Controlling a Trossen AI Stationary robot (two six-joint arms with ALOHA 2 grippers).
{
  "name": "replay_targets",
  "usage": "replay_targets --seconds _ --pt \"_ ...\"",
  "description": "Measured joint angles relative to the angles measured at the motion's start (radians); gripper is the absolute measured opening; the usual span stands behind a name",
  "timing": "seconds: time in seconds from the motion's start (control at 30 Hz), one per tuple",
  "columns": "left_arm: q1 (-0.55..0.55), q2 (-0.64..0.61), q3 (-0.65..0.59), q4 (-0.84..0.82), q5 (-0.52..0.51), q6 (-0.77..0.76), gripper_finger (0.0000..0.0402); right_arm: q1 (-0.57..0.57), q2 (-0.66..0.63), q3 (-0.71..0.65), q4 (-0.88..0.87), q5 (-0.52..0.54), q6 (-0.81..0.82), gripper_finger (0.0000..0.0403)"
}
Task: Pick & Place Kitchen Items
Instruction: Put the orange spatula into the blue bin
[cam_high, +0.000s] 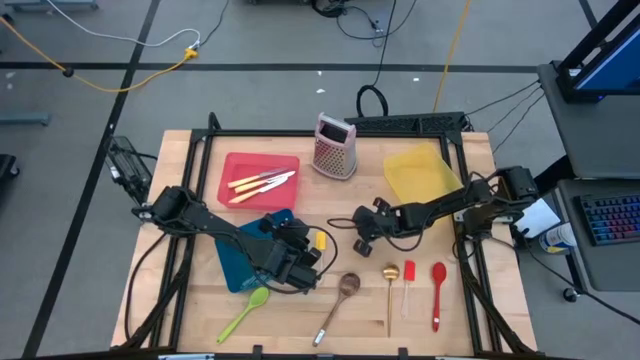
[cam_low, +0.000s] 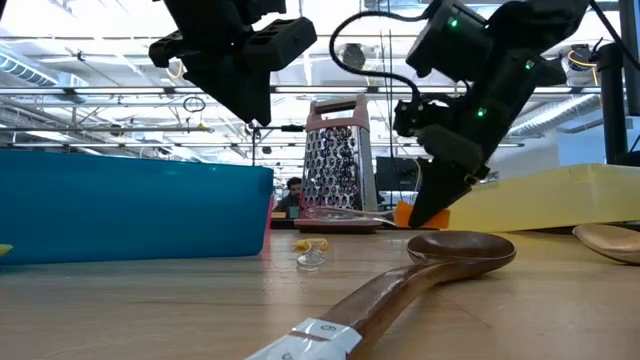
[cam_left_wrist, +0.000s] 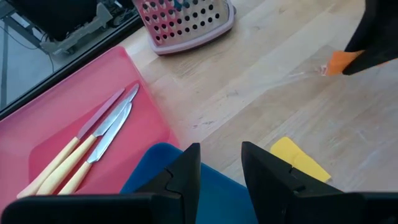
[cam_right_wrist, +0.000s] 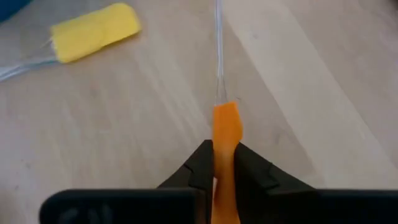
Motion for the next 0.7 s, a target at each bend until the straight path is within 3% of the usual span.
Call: replay_targets --seconds 0.37,0.7 --pt "0.0 0.0 0.0 0.042 -0.001 0.026 0.0122 0.1 -0.001 0.0 0.127 0.012 -0.154 0.0031" --pt "-0.001 0.0 0.0 0.33 0.052 0.474 0.0122 0.199 -0.002 0.001 0.27 0.009 -0.317 0.0031"
